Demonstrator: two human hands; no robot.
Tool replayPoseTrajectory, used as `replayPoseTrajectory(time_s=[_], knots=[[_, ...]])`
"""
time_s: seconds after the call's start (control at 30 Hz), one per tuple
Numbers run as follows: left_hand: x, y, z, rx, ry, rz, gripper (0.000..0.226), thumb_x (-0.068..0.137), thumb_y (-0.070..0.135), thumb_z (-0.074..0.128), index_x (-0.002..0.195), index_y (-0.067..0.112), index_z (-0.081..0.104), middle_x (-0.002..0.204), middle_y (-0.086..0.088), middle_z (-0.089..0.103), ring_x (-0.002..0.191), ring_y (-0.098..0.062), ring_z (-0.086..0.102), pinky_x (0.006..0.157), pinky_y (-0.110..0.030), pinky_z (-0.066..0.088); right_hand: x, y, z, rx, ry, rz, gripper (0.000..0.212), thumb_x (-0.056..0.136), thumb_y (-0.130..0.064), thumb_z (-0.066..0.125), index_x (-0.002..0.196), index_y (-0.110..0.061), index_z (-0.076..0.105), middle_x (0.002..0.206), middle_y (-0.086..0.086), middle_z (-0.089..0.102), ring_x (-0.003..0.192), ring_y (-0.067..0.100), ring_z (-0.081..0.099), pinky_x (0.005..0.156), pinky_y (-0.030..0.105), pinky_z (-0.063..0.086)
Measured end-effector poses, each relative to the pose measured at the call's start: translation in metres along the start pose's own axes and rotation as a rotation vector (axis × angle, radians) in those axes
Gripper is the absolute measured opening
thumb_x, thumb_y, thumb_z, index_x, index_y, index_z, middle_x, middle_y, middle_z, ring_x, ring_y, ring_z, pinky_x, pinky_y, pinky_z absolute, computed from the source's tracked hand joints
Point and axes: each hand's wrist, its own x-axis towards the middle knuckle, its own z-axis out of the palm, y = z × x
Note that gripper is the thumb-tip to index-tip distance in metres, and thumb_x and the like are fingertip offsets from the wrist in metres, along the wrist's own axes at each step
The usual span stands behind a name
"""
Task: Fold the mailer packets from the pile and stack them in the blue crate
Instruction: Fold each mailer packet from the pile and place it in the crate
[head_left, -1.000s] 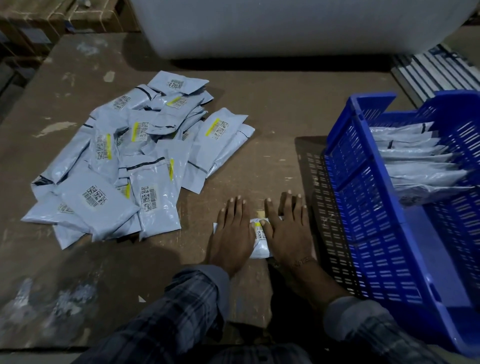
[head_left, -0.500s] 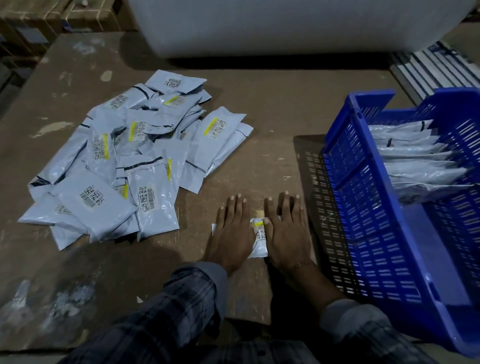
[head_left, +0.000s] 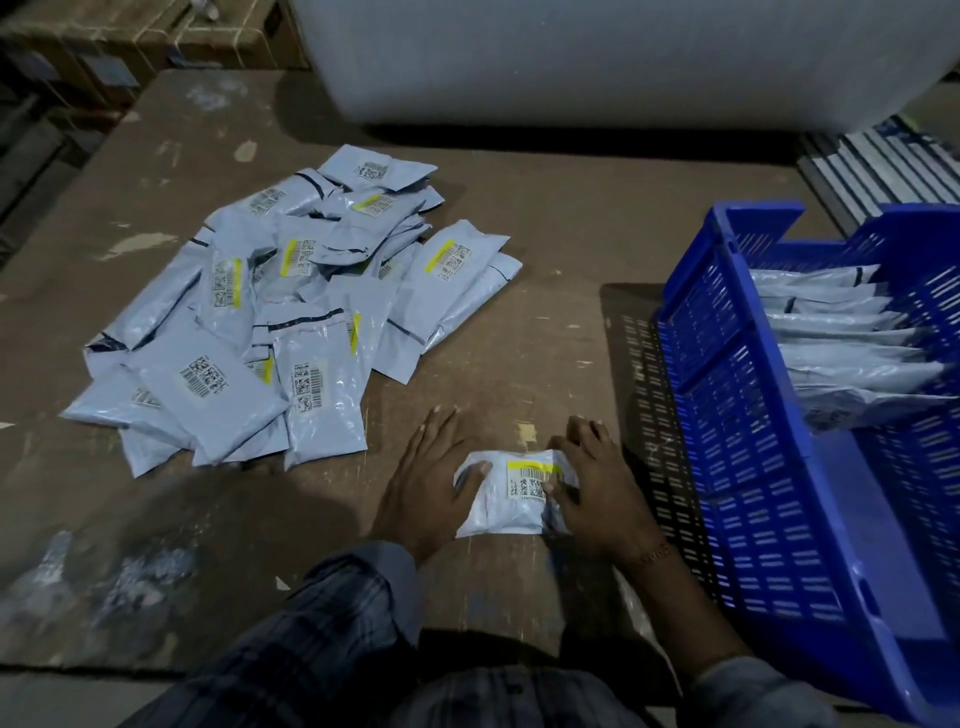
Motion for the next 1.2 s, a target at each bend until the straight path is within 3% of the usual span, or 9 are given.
replayPoseTrajectory(time_s=[0.07,0.17,0.3,0.4,0.53,0.67,0.83,1.0,1.2], knots=[[-0.006,-0.001,-0.005,0.033,0.006,0.024,0.058,0.108,0.045,0.049,0.159,0.019,0.039,0.169,-0.002,0.035,0.161,-0.02,0.023,0.128,-0.047,0.026,-0.003,0.002,-0.007,-0.047,0.019,-0.021,0.053,0.082,-0.042,0.079,0.126,-0.017,0.067,0.136,0.005,0.057,0.126,0.029,0.055,0.102,0.043,0.05],[-0.007,0.007,-0.011,-0.029,0.128,-0.154,0.053,0.11,0.047,0.037,0.159,0.029,0.03,0.169,-0.006,0.036,0.16,-0.024,0.025,0.128,-0.048,0.024,-0.008,-0.004,-0.016,-0.233,0.104,0.096,0.047,0.078,-0.058,0.079,0.107,-0.021,0.074,0.101,0.005,0.067,0.095,0.03,0.065,0.075,0.037,0.052],[-0.006,0.017,-0.014,-0.117,0.313,-0.318,0.055,0.11,0.046,0.038,0.152,0.013,0.052,0.166,-0.012,0.042,0.158,-0.032,0.03,0.127,-0.053,0.028,-0.016,-0.028,-0.011,-0.237,-0.063,0.304,0.061,0.093,-0.074,0.052,0.089,-0.016,0.07,0.098,0.006,0.072,0.098,0.028,0.07,0.068,0.031,0.041],[-0.003,0.03,-0.017,-0.134,0.266,-0.323,0.056,0.109,0.047,0.039,0.148,0.011,0.057,0.165,-0.013,0.043,0.157,-0.033,0.031,0.127,-0.05,0.028,-0.023,-0.036,-0.006,-0.059,-0.074,0.395,0.054,0.096,-0.065,0.054,0.075,-0.016,0.063,0.093,0.01,0.074,0.095,0.032,0.07,0.067,0.031,0.044],[-0.003,0.042,-0.01,-0.027,0.085,-0.327,0.064,0.107,0.054,0.027,0.156,0.019,0.049,0.171,-0.009,0.033,0.161,-0.028,0.021,0.129,-0.047,0.023,-0.018,-0.039,-0.02,-0.075,0.285,0.279,0.019,0.099,-0.042,0.059,0.106,-0.025,0.063,0.112,0.006,0.068,0.102,0.023,0.063,0.081,0.038,0.056],[0.0,0.06,0.002,0.112,0.014,-0.27,0.056,0.109,0.046,0.02,0.153,0.025,0.047,0.17,-0.012,0.032,0.161,-0.032,0.02,0.13,-0.048,0.019,0.009,-0.019,-0.02,-0.374,0.126,-0.058,0.066,0.101,-0.044,0.056,0.16,-0.026,0.033,0.159,0.014,0.037,0.137,0.034,0.044,0.106,0.046,0.046],[0.003,0.072,0.002,0.315,-0.005,-0.306,0.057,0.108,0.039,0.015,0.151,0.021,0.048,0.168,-0.017,0.035,0.157,-0.036,0.027,0.127,-0.051,0.024,-0.001,-0.029,-0.011,-0.404,0.116,0.053,0.047,0.093,-0.052,0.065,0.129,-0.022,0.064,0.118,0.011,0.062,0.1,0.03,0.062,0.082,0.041,0.05],[0.002,0.068,0.01,0.383,-0.021,-0.318,0.052,0.106,0.035,0.033,0.149,0.012,0.05,0.163,-0.024,0.04,0.153,-0.045,0.033,0.123,-0.061,0.028,-0.013,-0.042,-0.014,-0.452,0.205,0.076,0.022,0.087,-0.043,0.07,0.09,-0.021,0.069,0.088,0.007,0.068,0.083,0.031,0.061,0.072,0.04,0.045],[0.002,0.058,0.017,0.452,-0.116,-0.299,0.068,0.108,0.039,0.01,0.167,0.007,0.018,0.175,-0.023,0.007,0.162,-0.043,0.005,0.127,-0.06,0.013,0.019,-0.027,0.0,-0.3,0.201,-0.01,0.054,0.101,-0.049,0.046,0.144,-0.016,0.053,0.149,0.016,0.049,0.141,0.036,0.042,0.115,0.049,0.036]])
